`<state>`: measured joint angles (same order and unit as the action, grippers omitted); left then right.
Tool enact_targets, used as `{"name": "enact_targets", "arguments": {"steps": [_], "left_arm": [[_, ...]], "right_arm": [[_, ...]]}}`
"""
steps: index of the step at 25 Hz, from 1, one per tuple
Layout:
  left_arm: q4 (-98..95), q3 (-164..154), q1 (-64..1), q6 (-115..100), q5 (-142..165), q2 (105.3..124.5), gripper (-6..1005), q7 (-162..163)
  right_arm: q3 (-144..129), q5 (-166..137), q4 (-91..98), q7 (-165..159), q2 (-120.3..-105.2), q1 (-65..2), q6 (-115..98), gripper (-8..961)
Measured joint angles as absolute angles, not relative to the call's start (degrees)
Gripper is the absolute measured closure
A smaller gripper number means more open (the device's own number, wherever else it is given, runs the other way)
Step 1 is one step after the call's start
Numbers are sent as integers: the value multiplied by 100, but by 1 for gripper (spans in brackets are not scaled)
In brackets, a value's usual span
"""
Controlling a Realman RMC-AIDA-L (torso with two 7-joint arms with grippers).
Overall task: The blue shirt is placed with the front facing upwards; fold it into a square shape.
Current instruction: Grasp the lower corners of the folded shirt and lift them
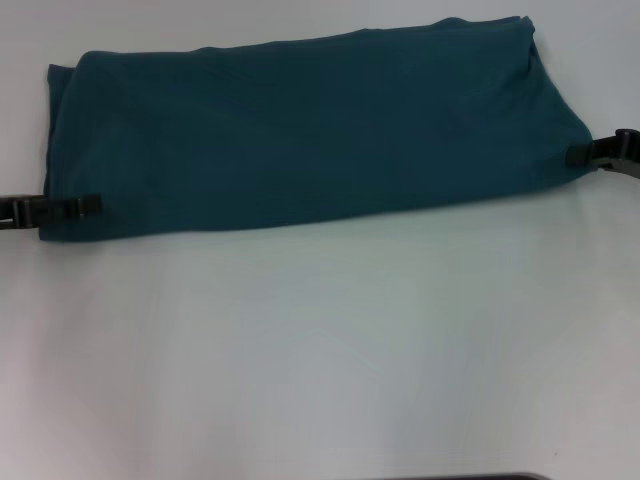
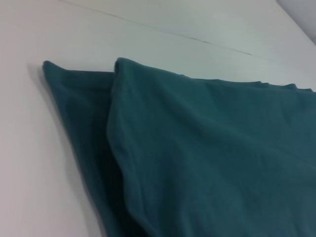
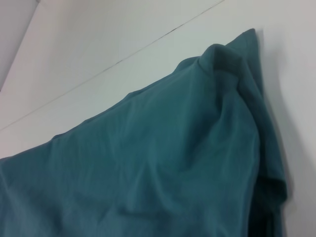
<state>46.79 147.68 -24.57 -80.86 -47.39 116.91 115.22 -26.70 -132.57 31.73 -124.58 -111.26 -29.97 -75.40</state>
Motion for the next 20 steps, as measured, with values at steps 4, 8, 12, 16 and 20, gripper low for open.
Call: {"name": "enact_targets", "arguments": {"steps": [4,8,12,16,20], "left_arm": [[4690,14772,-2458,-8053,-4731,11682,132,11522],[4705,14745,-2459,-8043,-4671,11659,162,11515],[4670,14730,-2468,-8074,-4464,11603,215,11518],[4729,14787,-2436,-8179,-4430,11584,268,11524],[4729,14776,-2447,-8194,-4419,11573,406,11519]], "right_arm": [[-2672,-13262,3173,-12467,-11125,-3007,-7540,941],[-2672,-13260,3173,-12470,-11118,-3010,-7541,941],[-2666,-13255,3176,-12471,-11111,-3009,-7574,941],[-2655,-13247,3182,-12471,-11098,-3004,-7583,940],[-2654,-13245,3182,-12471,-11098,-2990,-7583,940]]}}
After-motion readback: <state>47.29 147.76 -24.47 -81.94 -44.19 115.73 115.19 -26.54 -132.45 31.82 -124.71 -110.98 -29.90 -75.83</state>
